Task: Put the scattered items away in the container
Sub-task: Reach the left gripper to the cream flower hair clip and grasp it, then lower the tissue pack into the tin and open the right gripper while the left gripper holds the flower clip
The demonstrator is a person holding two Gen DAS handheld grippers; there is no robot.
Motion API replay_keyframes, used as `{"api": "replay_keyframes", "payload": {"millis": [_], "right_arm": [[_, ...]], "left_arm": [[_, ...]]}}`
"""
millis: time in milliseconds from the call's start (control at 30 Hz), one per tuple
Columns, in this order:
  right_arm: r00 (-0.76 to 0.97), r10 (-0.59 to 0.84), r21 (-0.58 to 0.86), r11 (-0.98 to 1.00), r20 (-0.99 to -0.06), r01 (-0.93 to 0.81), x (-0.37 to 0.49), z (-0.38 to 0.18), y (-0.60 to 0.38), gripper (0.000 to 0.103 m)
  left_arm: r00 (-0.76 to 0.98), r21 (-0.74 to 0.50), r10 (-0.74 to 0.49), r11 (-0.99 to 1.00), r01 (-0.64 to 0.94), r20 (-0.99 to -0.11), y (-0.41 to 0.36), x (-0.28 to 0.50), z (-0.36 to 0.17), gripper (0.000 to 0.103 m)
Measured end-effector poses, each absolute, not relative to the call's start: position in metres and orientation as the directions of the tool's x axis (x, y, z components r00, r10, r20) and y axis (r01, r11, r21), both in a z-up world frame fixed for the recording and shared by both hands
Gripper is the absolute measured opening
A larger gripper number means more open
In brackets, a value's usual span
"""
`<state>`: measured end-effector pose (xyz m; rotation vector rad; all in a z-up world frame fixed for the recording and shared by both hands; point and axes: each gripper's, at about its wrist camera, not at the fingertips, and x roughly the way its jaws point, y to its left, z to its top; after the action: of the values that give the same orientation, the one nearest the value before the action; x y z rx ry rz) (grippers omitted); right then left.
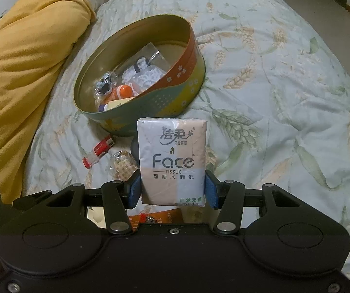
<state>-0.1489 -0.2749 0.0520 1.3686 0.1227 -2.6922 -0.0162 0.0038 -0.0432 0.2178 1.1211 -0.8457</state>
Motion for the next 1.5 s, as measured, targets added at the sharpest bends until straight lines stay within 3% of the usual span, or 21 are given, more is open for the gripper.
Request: {"api": "replay_keyframes", "payload": {"millis": [67, 133, 167, 200, 967, 1500], "right_arm": [[-0.583, -0.059, -0.031, -0.989, -0.810, 0.143, -0.149, 0.051, -0.277, 0.050], [-0.584, -0.052, -0.043, -0.988, -0.810, 0.148, -0.148, 0.051, -0.279, 0.050], [-0.586, -0.049, -0.050, -0.987, -0.809, 0.152, -0.147, 0.051, -0.280, 0.050], [-0.587, -0.046, -0.058, -0.986, -0.808, 0.157, -0.146, 0.051, -0.282, 0.050], [-0.592, -0.002, -0.111, -0.982, -0.806, 0.153, -0.142, 0.059, -0.288, 0.050], [-0.619, -0.037, -0.119, -0.971, -0.785, 0.209, -0.163, 0.091, -0.332, 0.050]], "left_arm": [[0.156, -0.257, -0.485, 0.677, 0.689, -0.860, 0.003, -0.014, -0.046, 0.090], [0.147, -0.252, -0.479, 0.670, 0.698, -0.865, 0.001, -0.015, -0.050, 0.083], [0.144, -0.248, -0.470, 0.673, 0.697, -0.871, 0.001, -0.015, -0.052, 0.073], [0.146, -0.244, -0.468, 0.672, 0.699, -0.872, 0.001, -0.016, -0.053, 0.072], [0.268, -0.285, -0.578, 0.689, 0.666, -0.771, 0.021, -0.001, -0.006, 0.072], [0.298, -0.289, -0.584, 0.704, 0.648, -0.755, 0.028, 0.005, 0.000, 0.072]]}}
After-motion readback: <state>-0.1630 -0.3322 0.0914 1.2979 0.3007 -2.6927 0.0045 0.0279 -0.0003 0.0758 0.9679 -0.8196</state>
